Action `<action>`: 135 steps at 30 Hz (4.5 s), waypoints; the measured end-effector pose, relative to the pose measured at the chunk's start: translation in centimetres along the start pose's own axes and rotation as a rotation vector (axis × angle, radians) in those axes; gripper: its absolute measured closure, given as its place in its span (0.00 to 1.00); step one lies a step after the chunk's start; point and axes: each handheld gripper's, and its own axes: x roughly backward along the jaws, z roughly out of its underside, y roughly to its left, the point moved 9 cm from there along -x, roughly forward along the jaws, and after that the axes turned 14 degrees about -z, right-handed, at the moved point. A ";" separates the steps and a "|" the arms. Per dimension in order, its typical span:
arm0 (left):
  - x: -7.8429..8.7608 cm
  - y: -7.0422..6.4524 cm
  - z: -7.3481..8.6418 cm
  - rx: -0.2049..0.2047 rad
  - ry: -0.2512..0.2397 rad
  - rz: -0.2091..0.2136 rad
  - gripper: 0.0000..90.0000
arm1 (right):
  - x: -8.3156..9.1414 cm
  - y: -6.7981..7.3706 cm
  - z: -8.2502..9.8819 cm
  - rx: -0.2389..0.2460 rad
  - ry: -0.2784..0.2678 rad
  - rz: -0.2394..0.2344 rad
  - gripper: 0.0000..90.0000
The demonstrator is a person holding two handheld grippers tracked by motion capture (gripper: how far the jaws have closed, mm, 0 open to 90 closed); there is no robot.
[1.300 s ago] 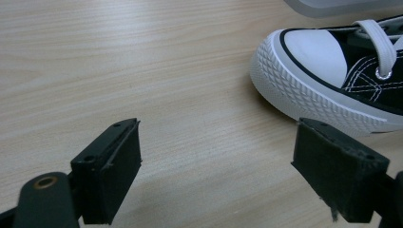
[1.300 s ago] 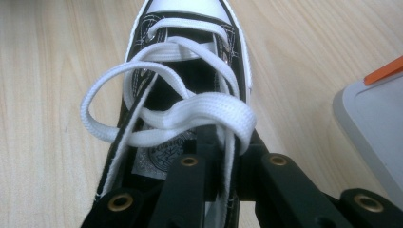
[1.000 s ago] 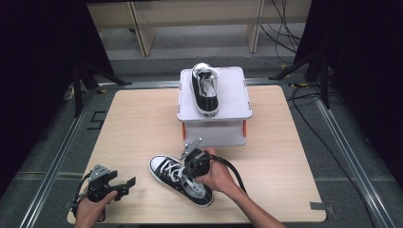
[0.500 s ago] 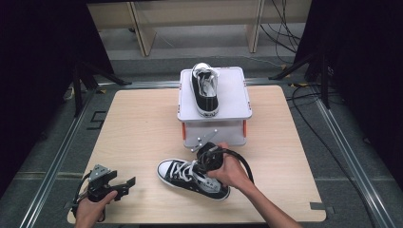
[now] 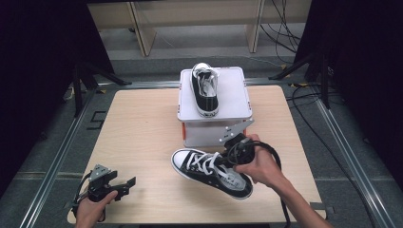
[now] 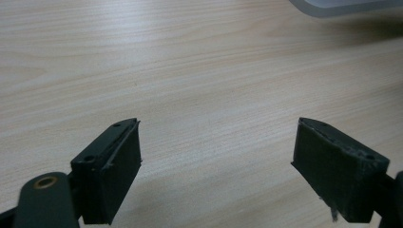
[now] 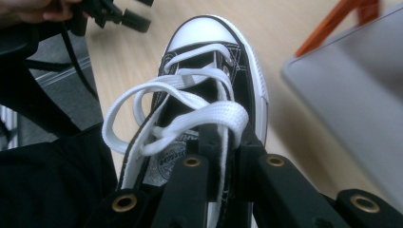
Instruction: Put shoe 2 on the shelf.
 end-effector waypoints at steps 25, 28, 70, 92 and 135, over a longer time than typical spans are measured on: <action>-0.5 0.2 0.2 0.000 0.028 -0.027 0.17 | 19.6 -6.2 -2.5 -0.136 -0.269 0.300 0.96; -0.5 0.1 0.2 0.004 0.027 -0.027 0.17 | 19.8 -7.5 -2.9 -0.159 -0.266 0.332 0.96; -0.3 -1.1 -0.3 0.003 0.008 0.057 0.17 | 12.9 -22.3 -13.6 -0.571 -0.270 0.578 0.96; -0.3 -1.3 -0.3 -0.006 0.001 0.057 0.17 | 9.3 -21.4 -12.5 -0.608 -0.238 0.586 0.94; -0.7 -0.9 0.0 -0.008 0.025 0.023 0.17 | 12.1 -12.7 -5.0 -0.267 -0.459 0.352 0.42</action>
